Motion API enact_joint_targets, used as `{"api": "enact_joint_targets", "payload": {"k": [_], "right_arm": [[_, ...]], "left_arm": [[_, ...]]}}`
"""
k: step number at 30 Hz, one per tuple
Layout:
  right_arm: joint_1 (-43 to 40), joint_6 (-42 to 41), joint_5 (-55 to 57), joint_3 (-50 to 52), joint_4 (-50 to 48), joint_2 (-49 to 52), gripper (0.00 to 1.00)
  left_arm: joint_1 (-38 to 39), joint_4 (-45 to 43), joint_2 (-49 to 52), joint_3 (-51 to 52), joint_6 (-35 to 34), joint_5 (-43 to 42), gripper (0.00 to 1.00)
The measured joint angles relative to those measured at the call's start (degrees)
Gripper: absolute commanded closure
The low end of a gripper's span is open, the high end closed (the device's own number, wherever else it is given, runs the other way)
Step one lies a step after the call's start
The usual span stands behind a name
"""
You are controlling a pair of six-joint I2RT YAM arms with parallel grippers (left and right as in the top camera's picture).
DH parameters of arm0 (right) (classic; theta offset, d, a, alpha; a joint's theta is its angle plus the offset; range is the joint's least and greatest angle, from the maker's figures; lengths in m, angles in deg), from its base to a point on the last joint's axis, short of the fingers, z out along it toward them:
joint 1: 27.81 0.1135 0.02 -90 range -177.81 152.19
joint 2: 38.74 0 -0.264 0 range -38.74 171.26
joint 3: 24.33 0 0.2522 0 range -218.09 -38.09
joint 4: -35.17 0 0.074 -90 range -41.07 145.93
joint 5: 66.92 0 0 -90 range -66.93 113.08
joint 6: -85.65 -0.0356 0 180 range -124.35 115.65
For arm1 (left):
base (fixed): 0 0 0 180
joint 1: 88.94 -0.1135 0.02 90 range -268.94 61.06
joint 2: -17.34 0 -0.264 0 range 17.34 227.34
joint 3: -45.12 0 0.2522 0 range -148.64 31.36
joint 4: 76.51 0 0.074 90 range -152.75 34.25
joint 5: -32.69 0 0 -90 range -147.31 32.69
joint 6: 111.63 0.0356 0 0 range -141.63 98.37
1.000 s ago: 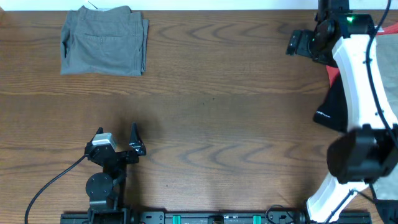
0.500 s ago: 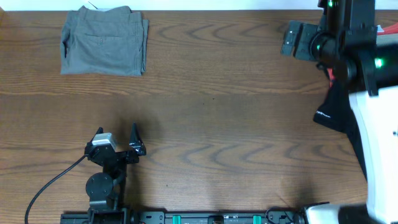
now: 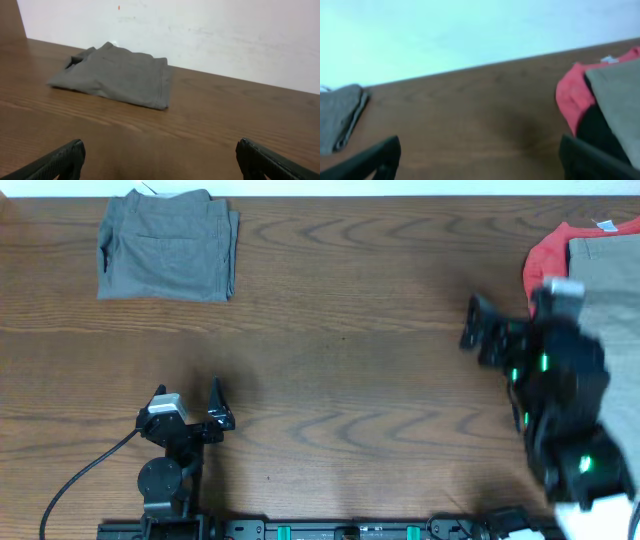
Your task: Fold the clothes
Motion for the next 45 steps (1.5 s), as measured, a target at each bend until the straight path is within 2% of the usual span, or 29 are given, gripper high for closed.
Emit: {"api": "enact_joint_targets", "payload": {"k": [8, 14, 25, 35, 45], "right_arm": [[-1.73, 4.26, -5.79, 28.35, -19.23, -23.85, 0.01], [-5.16, 4.79, -9.03, 39.63, -21.42, -34.73, 0.01], [-9.53, 5.11, -11.13, 45.09, -22.43, -43.19, 0.01], [-13.79, 5.11, -13.35, 46.14, -21.57, -43.47, 0.01], [-15.93, 6.95, -14.08, 46.23, -16.20, -43.63, 0.01]], "left_arm": [[0.02, 0.02, 0.00, 0.00, 0.00, 0.02, 0.02], [0.02, 0.00, 0.00, 0.00, 0.00, 0.02, 0.02], [0.02, 0.00, 0.00, 0.00, 0.00, 0.02, 0.02], [0.02, 0.00, 0.00, 0.00, 0.00, 0.02, 0.02], [0.02, 0.00, 0.00, 0.00, 0.00, 0.02, 0.02]]}}
